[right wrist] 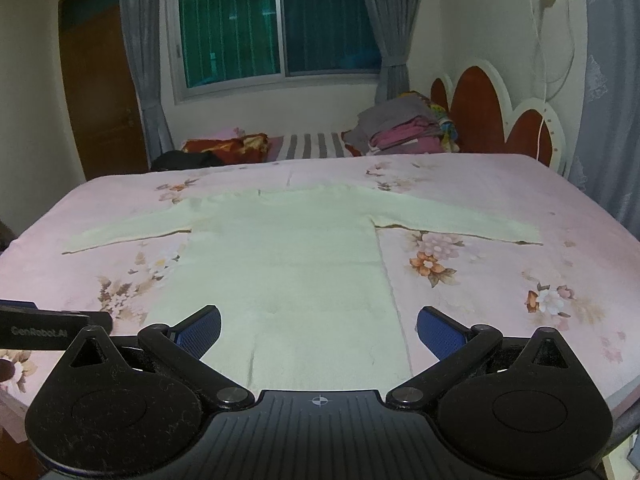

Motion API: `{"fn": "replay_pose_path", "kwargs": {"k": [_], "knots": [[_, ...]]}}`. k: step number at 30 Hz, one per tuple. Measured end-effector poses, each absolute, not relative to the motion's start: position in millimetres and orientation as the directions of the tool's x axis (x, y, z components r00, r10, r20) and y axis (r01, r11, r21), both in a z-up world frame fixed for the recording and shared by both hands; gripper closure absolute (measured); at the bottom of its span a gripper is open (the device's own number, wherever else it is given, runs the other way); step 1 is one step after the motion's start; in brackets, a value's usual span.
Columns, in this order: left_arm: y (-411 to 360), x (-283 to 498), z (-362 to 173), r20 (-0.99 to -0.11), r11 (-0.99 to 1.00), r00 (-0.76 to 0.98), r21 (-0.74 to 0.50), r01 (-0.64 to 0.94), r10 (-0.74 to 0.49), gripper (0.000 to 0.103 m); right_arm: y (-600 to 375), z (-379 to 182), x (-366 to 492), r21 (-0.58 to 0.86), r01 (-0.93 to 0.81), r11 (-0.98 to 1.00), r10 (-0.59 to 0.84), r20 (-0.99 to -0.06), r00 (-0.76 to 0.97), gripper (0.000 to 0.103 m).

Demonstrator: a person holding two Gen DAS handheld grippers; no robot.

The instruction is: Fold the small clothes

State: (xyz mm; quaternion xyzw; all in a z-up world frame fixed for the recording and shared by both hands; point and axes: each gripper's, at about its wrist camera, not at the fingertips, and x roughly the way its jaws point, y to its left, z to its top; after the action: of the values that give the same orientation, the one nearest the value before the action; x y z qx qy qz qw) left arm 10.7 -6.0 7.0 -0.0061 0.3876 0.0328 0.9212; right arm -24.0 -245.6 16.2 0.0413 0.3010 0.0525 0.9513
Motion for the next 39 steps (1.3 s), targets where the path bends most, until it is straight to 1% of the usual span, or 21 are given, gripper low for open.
{"fn": "replay_pose_path", "kwargs": {"k": [4,7,14,19,24,29,39], "knots": [[-5,27,3,-0.719,0.998,0.693,0.021,-0.064,0.059,0.000,-248,11,-12,0.117,-0.065,0.991,0.118,-0.538,0.834,0.000],[-3,39,1,-0.711,0.997,0.701,0.013,-0.070,0.058,0.000,-250,7,3,0.100,-0.058,0.993,0.103,-0.534,0.839,0.000],[3,75,-9,-0.695,0.995,0.714,0.008,-0.102,0.078,0.000,-263,2,37,0.116,-0.101,0.988,0.147,-0.519,0.842,0.000],[6,104,-15,-0.691,0.993,0.716,0.021,-0.117,0.099,0.000,-276,-2,69,0.162,-0.086,0.983,0.160,-0.527,0.834,0.000],[11,137,-22,-0.717,0.989,0.691,-0.013,-0.148,0.093,0.000,-294,-7,105,0.152,-0.071,0.986,0.143,-0.540,0.829,0.000],[10,174,-32,-0.739,0.980,0.666,-0.035,-0.194,0.105,0.000,-319,-16,149,0.185,-0.045,0.982,0.144,-0.565,0.812,0.000],[-11,237,-46,-0.739,0.976,0.659,-0.009,-0.216,0.139,0.000,-357,-39,225,0.191,-0.013,0.981,0.129,-0.607,0.784,0.000]]}}
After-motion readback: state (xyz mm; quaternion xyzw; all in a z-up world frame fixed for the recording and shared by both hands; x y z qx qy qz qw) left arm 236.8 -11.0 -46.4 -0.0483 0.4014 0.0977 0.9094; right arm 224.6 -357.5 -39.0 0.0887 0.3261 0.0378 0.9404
